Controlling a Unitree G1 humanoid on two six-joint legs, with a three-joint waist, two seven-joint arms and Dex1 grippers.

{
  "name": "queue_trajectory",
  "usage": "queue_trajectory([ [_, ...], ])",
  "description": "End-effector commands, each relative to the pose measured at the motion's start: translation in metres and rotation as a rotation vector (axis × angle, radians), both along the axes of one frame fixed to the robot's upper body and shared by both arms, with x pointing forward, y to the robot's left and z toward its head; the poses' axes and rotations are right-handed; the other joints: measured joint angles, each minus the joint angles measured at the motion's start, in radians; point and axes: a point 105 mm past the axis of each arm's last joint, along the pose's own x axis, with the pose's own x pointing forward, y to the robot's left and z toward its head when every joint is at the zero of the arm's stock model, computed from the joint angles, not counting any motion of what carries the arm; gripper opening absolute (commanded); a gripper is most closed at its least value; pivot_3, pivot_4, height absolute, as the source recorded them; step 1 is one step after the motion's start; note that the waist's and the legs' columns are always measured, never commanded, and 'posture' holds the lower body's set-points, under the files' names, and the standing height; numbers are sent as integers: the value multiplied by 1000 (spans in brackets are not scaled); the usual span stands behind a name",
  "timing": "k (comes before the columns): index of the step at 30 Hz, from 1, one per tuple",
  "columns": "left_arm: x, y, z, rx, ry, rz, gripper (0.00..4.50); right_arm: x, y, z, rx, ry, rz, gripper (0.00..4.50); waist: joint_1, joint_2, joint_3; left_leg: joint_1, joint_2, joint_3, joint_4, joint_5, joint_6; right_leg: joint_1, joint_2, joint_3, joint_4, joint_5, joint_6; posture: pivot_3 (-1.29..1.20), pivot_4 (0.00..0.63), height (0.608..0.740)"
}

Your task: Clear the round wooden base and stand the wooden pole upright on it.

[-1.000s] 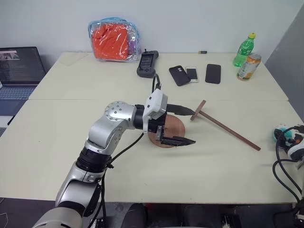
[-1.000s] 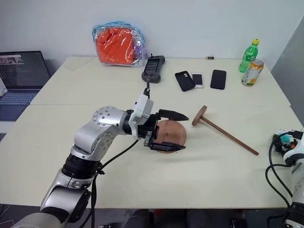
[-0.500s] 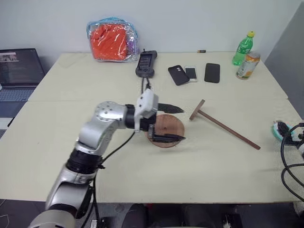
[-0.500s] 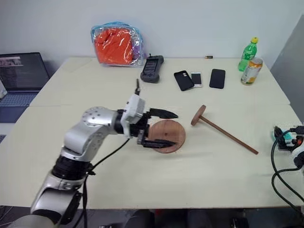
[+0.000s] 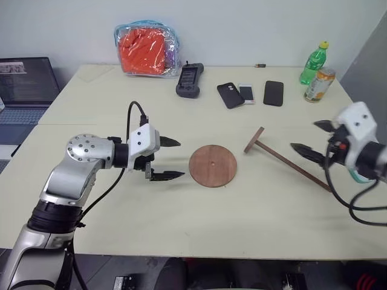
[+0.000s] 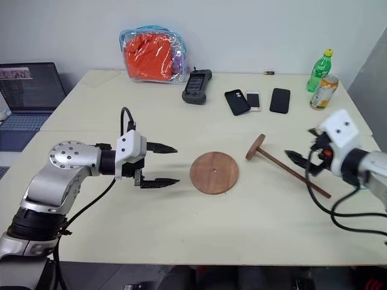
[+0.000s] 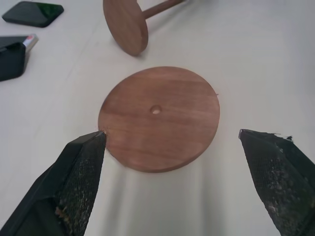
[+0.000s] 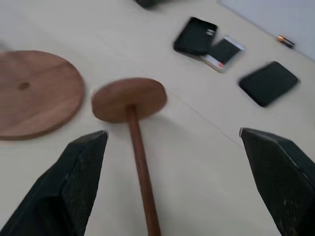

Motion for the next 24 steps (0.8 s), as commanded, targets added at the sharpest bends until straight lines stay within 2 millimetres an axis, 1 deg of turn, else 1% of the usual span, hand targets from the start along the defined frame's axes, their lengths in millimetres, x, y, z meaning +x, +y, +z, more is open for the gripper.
queue_trajectory([
  [1, -12, -14, 10, -15, -30, -76, 4500, 13, 16, -15, -12, 127, 66, 4492, 3, 0, 0, -1, 0, 0, 0, 0, 0, 0, 0, 0, -1, 0, 0, 0, 150, 740],
  [3, -19, -19, 10, -11, -26, -111, 4500, 21, 24, -21, -16, 183, 92, 4492, -1, -1, 0, -1, 0, 1, 0, 0, 0, 0, 0, 0, -2, 0, 0, 0, 150, 740],
  [4, -20, -20, 10, -10, -26, -119, 4500, 25, 25, -23, -15, 197, 93, 4492, -2, -1, 0, -2, 0, 1, 0, 0, 0, 0, -1, 0, -3, 0, 0, 0, 150, 740],
  [8, -23, -28, 12, -14, -40, -148, 4500, 42, 23, -34, -80, 252, 67, 4492, -1, -1, 1, -2, 0, 0, -1, 0, 0, -1, -1, 0, -3, 0, 0, 0, 150, 740],
  [12, -28, -40, 15, -28, -68, -186, 4500, 57, 25, -52, -160, 361, 83, 4492, -2, -1, 1, -2, 0, 0, 0, 0, 0, -1, -2, 0, -3, 0, 0, 0, 150, 740],
  [14, -29, -42, 14, -21, -76, -191, 4500, 62, 25, -57, -183, 394, 94, 4492, -3, -1, 1, -2, 0, 1, 0, 0, 0, -1, -3, 0, -3, 0, 0, 0, 150, 740],
  [20, -31, -46, 11, -22, -80, -193, 4500, 74, 24, -62, -235, 454, 117, 4492, -4, -1, 1, -2, 0, 1, 0, 0, 0, -2, -4, 0, -2, 0, 0, 0, 150, 740],
  [24, -32, -47, 8, -25, -80, -186, 4500, 76, 23, -66, -250, 497, 127, 3834, -2, -1, 1, -2, 0, 0, 0, 0, 0, -2, -4, -1, -2, 0, 0, 0, 150, 740],
])
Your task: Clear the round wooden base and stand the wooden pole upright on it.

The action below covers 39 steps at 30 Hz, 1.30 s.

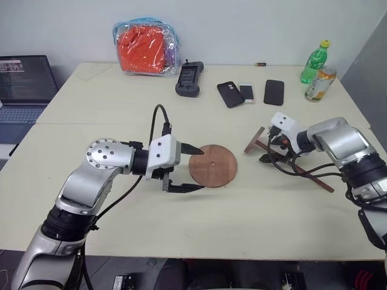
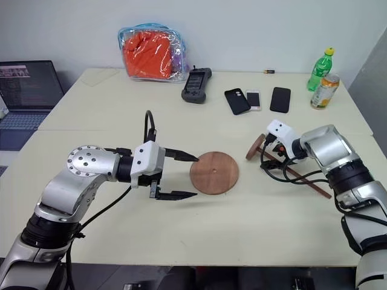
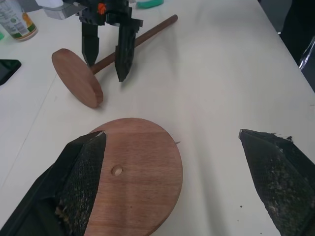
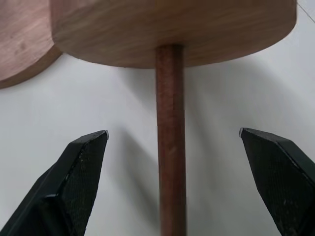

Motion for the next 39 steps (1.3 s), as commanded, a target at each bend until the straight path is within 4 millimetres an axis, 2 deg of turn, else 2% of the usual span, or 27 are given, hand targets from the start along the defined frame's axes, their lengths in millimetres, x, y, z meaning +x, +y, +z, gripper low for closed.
queue_trajectory([
  [1, -6, -5, 3, -7, -40, -20, 4500, 2, 1, 7, -14, 7, 31, 3630, 1, 0, 0, 0, 0, 0, 0, 0, 0, 0, 0, 0, 0, 0, 0, 0, 150, 740],
  [4, -6, -4, 2, -7, -41, -15, 4500, 1, 4, 9, -6, 29, 43, 2890, 0, 0, 0, 0, 0, 0, 0, 0, 0, 0, 0, 0, 0, 0, 0, 0, 150, 740],
  [6, -6, -4, 2, -7, -42, -14, 4500, 2, 5, 11, 1, 33, 44, 2870, 0, 0, 0, 0, 0, 0, 0, 0, 0, 0, 0, 0, 0, 0, 0, 0, 150, 740],
  [9, -5, -4, 1, -4, -44, -13, 4500, 3, 6, 14, 11, 34, 39, 2373, 0, 0, 0, 0, 0, 0, 0, 0, 0, 0, 0, 0, 1, 0, 0, 0, 150, 740],
  [12, -4, -3, 0, 1, -45, -10, 4500, 5, 5, 18, 36, 36, 18, 1590, 0, 0, 0, 0, 0, 0, 0, 0, 0, 0, -1, 0, 1, 0, 0, 0, 150, 740],
  [18, 0, 6, -4, 24, -48, 25, 4500, 4, 7, 32, 126, 21, -34, 323, 0, 0, 0, 0, 0, 0, 0, 0, 0, 0, -1, 0, 1, 0, 0, 0, 150, 740],
  [19, 1, 7, -4, 25, -48, 29, 4500, 2, 6, 32, 129, 22, -33, 220, 0, 0, 0, 0, 0, 0, 0, 0, 0, 0, -1, 0, 1, 0, 0, 0, 150, 740],
  [24, 3, 10, -4, 18, -46, 45, 4500, -3, 10, 38, 161, 4, -41, 219, 0, 0, 0, 0, 0, -1, 0, 0, 0, 0, -2, 0, 1, 0, 0, 0, 150, 740],
  [27, 6, 18, -1, 6, -37, 91, 4500, -6, 23, 66, 230, -88, -2, 219, 0, 0, 0, 0, 0, -1, 0, 0, 0, 0, -2, 0, 1, 0, 0, 0, 150, 740],
  [30, 12, 35, 1, 0, -31, 172, 4500, -19, 46, 106, 347, -228, 85, 219, -1, 1, 0, -2, 0, 0, 0, 0, 0, -3, -2, 0, 3, 0, 0, 0, 150, 740],
  [32, 15, 46, 2, -20, -22, 232, 4500, -31, 58, 123, 367, -345, 161, 219, -3, 1, 0, -3, 1, 0, 0, 0, 0, -7, -1, 1, 5, 0, 0, 0, 150, 740],
  [35, 19, 69, 2, -46, -14, 350, 4500, -56, 87, 158, 612, -543, 269, 219, -3, 1, 0, -4, 2, -1, 0, 0, 0, -8, -1, 0, 6, 0, 0, 0, 150, 740],
  [39, 19, 86, 5, -95, 3, 436, 4500, -77, 105, 177, 841, -776, 321, 218, -4, 0, 0, -5, 2, -1, 0, 0, 0, -9, 0, 0, 7, 0, 0, 0, 150, 740],
])
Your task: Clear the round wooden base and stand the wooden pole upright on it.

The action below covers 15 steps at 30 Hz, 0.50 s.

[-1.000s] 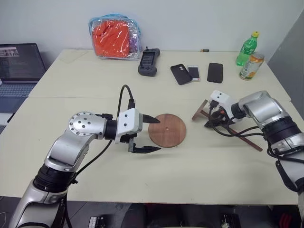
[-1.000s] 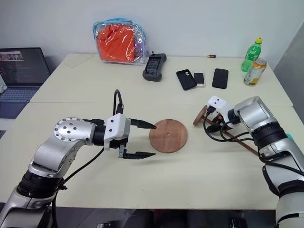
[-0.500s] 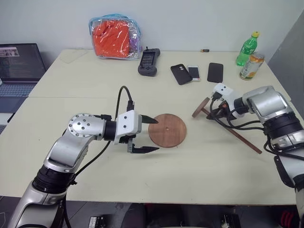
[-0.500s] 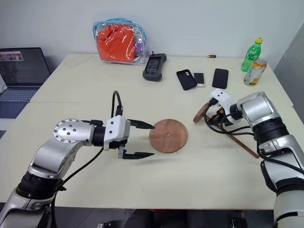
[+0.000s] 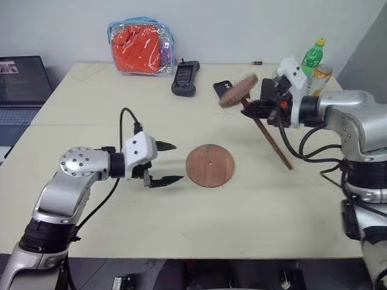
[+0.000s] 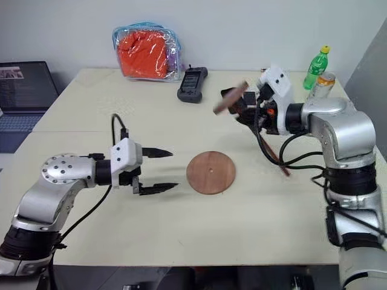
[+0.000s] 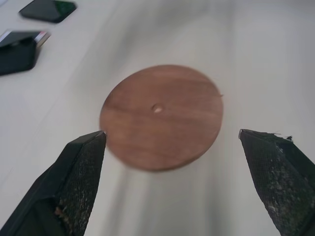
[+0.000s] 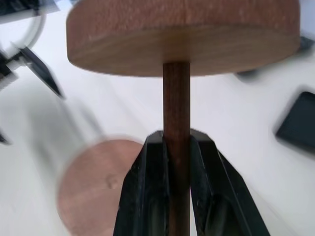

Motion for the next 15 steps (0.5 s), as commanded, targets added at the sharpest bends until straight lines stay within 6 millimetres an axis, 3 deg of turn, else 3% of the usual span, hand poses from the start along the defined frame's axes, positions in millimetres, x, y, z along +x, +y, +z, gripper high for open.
queue_trajectory([
  [1, 0, 15, 14, -61, -15, 65, 4500, -24, 10, 34, 233, -263, 8, 218, 2, 0, 0, -1, 0, 0, 0, 0, 0, -2, 0, 0, 1, 0, 0, 0, 150, 740],
  [8, -15, 24, -3, 20, 92, -7, 4500, -33, 47, 24, 537, -314, -20, 218, 3, 0, 0, -6, 0, 0, 1, 2, -3, -6, -3, -1, 2, 0, 0, 0, 150, 740],
  [15, -8, 3, 5, 10, 80, -76, 4500, -20, 60, -4, 604, -329, -103, 218, 2, -1, -1, -5, -2, 1, 1, 2, -3, -5, 0, -1, 3, 0, 0, 0, 150, 740],
])
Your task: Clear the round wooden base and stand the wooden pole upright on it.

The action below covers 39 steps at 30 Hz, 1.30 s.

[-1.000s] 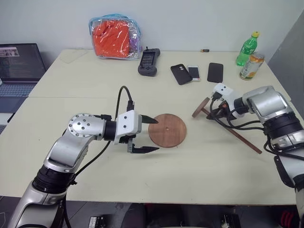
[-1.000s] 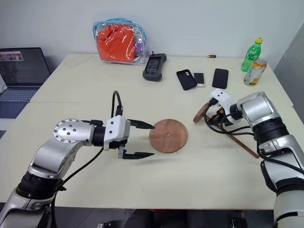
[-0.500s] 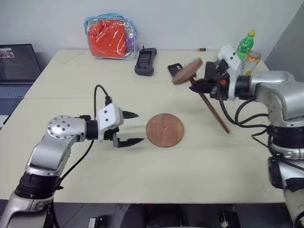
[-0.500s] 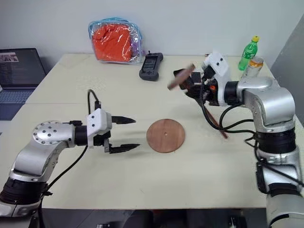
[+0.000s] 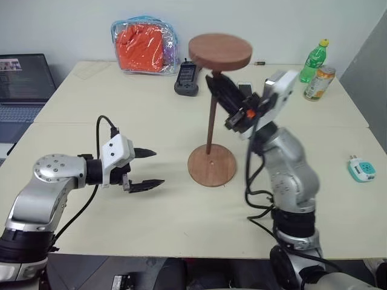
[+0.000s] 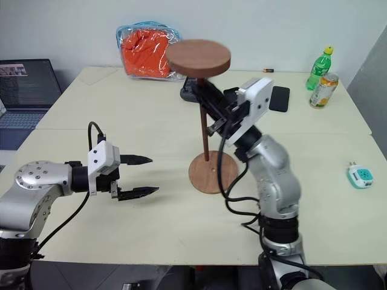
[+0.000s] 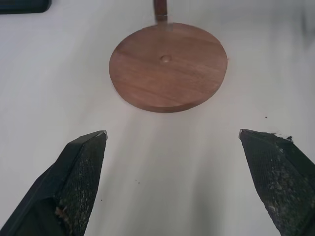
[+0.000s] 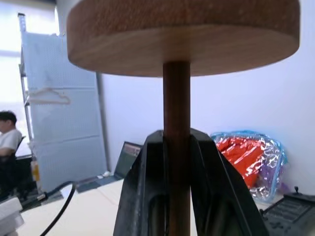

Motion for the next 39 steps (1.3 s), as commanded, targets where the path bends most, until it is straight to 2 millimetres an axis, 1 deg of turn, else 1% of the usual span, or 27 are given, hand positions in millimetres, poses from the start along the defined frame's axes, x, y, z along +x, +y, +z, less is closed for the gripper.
queue_trajectory([
  [1, -2, -13, 5, -7, -10, -61, 4500, -5, -3, 3, 52, -77, -51, 218, -1, 0, 0, 0, 0, 0, 0, 0, 0, 0, 0, 0, 0, 0, 0, 0, 150, 740],
  [5, -3, -18, 1, 0, 6, -91, 4500, -4, -1, -10, 28, -96, -88, 218, -4, 0, 0, 0, 0, 0, -1, 2, -3, 0, 0, 1, -1, 0, 0, 0, 150, 740],
  [8, -4, -19, -2, 10, 12, -104, 4500, -3, 0, -15, 16, -97, -101, 218, -11, 0, 0, 0, 1, 0, -1, 2, -3, 0, 0, 1, 0, 0, 0, 0, 150, 740],
  [15, -5, -17, -4, 12, 15, -109, 4500, -4, -1, -20, 8, -94, -104, 218, -14, 0, 0, 0, 1, 0, -1, 2, -3, 0, 0, 0, 0, 0, 0, 0, 150, 740],
  [32, -2, -20, -5, 5, 16, -121, 4500, -3, 0, -35, -22, -50, -89, 218, -15, 0, 0, 0, 1, 0, -1, 2, -3, 0, 0, 1, 0, 0, 0, 0, 150, 740],
  [39, -2, -20, -5, 5, 13, -122, 4500, 1, -7, -40, -39, -36, -113, 218, -14, 0, 0, 0, 1, -1, 0, 2, -3, 0, 0, 0, 0, 0, 0, 0, 150, 740],
])
